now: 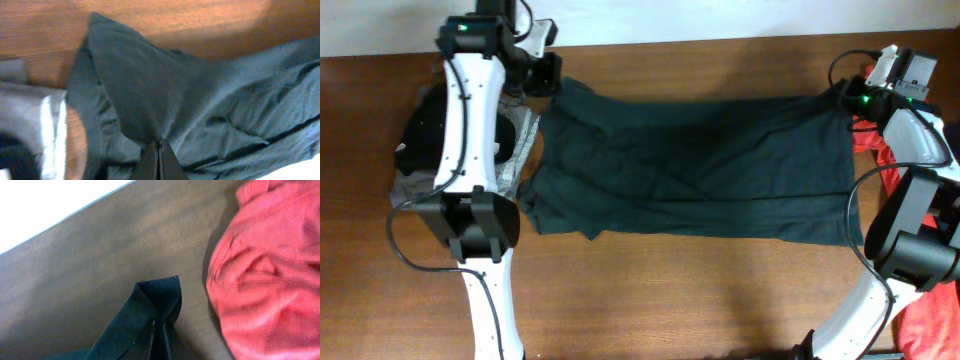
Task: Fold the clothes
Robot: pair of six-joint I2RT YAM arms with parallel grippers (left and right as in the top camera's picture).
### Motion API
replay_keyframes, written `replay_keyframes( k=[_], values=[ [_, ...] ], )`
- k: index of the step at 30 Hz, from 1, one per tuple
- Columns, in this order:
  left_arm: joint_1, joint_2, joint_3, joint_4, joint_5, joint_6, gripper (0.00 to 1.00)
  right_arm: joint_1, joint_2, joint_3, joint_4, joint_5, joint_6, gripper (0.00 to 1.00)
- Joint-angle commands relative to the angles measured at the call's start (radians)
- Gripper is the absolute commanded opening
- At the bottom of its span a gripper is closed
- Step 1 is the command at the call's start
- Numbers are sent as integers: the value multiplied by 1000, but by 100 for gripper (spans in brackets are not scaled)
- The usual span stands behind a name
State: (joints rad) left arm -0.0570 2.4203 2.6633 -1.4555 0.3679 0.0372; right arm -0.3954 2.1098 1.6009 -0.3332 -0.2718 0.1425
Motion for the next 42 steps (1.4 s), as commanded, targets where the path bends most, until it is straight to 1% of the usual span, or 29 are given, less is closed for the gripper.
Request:
replay_keyframes(
  k=[1,5,7,15,19,21,22,24,32,36,39,40,41,42],
  values=[
    [23,1,43,-77,11,12,0,-7,-73,0,-61,-9,-15,9],
    [21,2,40,-195,5,32,0,-22,-121,0,-188,-8,-11,9],
    [21,2,38,-233,-27,31,0,-34,-145,0,-250,-8,-10,8],
    [0,2,-51,-233,-16,23,0,-66,-172,0,-458,2,-12,9],
    [-1,-15,-140,-233,-25,23,0,-66,-172,0,-506,2,-39,9],
    [-1,-38,-201,-233,-32,23,0,-66,-172,0,-531,3,-39,9],
    [-2,-63,-281,-233,-67,23,0,-66,-172,0,-565,2,-60,9],
    [-2,-71,-327,-233,-69,23,0,-66,-172,0,-595,3,-83,9],
    [1,-71,-357,-233,-154,15,0,-65,-172,0,-689,101,-87,9],
    [1,-71,-357,-233,-156,16,0,-65,-172,0,-711,112,-87,12],
    [1,-71,-357,-233,-156,15,0,-65,-172,0,-711,112,-83,12],
    [1,-71,-357,-233,-156,15,2,-65,-172,0,-710,111,-83,14],
    [1,-71,-357,-233,-154,15,11,-65,-172,0,-710,111,-83,29],
    [1,-73,-357,-233,-151,15,21,-65,-172,0,-710,110,-83,35]
  ],
)
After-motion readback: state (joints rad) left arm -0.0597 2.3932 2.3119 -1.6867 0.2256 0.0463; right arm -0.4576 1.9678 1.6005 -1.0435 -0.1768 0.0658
